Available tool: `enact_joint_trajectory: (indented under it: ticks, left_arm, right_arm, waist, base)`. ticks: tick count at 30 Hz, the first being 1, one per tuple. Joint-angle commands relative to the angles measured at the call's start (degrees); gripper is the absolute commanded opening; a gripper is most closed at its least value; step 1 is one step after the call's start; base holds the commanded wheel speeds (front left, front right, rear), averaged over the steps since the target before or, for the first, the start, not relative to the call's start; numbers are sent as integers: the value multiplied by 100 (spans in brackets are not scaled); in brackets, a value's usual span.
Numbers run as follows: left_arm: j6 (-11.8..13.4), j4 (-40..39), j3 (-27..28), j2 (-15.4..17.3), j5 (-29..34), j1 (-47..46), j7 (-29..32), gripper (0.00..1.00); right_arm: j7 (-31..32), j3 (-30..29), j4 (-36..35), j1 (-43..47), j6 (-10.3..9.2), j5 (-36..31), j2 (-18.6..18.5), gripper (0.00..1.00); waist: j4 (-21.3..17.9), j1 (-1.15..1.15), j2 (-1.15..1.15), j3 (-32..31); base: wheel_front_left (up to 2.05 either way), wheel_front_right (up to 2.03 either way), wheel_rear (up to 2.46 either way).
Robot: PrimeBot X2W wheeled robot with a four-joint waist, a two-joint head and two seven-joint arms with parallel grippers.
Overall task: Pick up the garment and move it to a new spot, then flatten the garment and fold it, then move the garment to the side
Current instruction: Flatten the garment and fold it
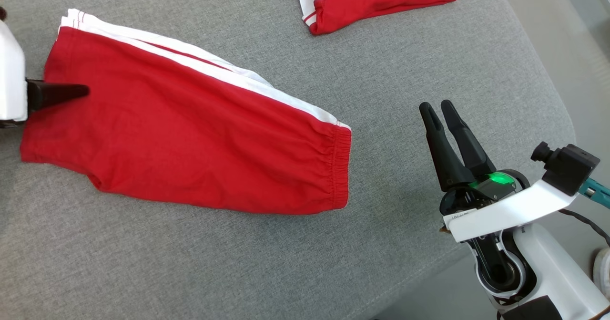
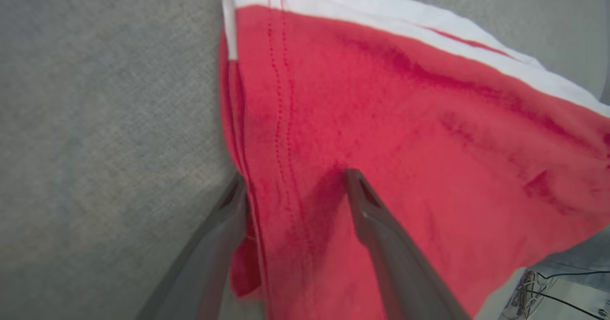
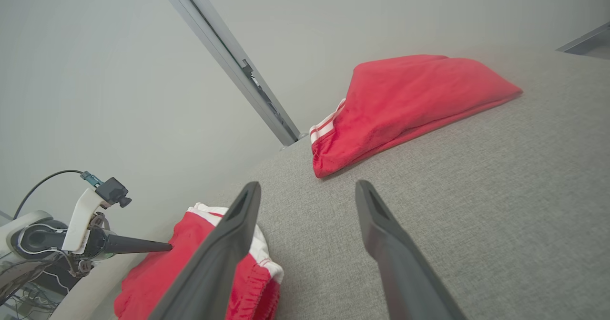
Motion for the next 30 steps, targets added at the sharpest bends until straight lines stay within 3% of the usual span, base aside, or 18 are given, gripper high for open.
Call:
enact_joint_trajectory:
  ticks: [1,2,3,5,15,30]
  left_arm:
    - [44,-94,-95,-58,32,229,17,68]
    - [50,-144,-93,-43,45,230,9,42]
    - [50,-144,-93,-43,45,230,9,42]
    - [73,-235,-72,-34,59,230,-35,0]
    - [228,-330,-13,21,83,239,-160,0]
    - [421,-542,-17,-62,-278,1243,-773,0]
  right_arm:
    - [-34,-28,-4,7,4,-38,-22,100]
    - [-34,-21,4,-2,4,-42,-21,100]
    - [-34,-21,4,-2,4,-42,-21,100]
    - [-34,-2,13,-27,4,-51,-14,100]
    - [-34,15,98,-42,4,-109,-71,100]
    - [-34,133,285,121,4,-147,-542,100]
  waist:
    - [10,0,0,-5]
    - [14,0,0,-9]
    - [14,0,0,-9]
    - [20,0,0,-8]
    - [158,0,0,-108]
    - [1206,0,0,-1133]
  base:
    - [0,0,0]
    - [0,0,0]
    - [0,0,0]
    - [0,0,0]
    - [0,0,0]
    - [0,0,0]
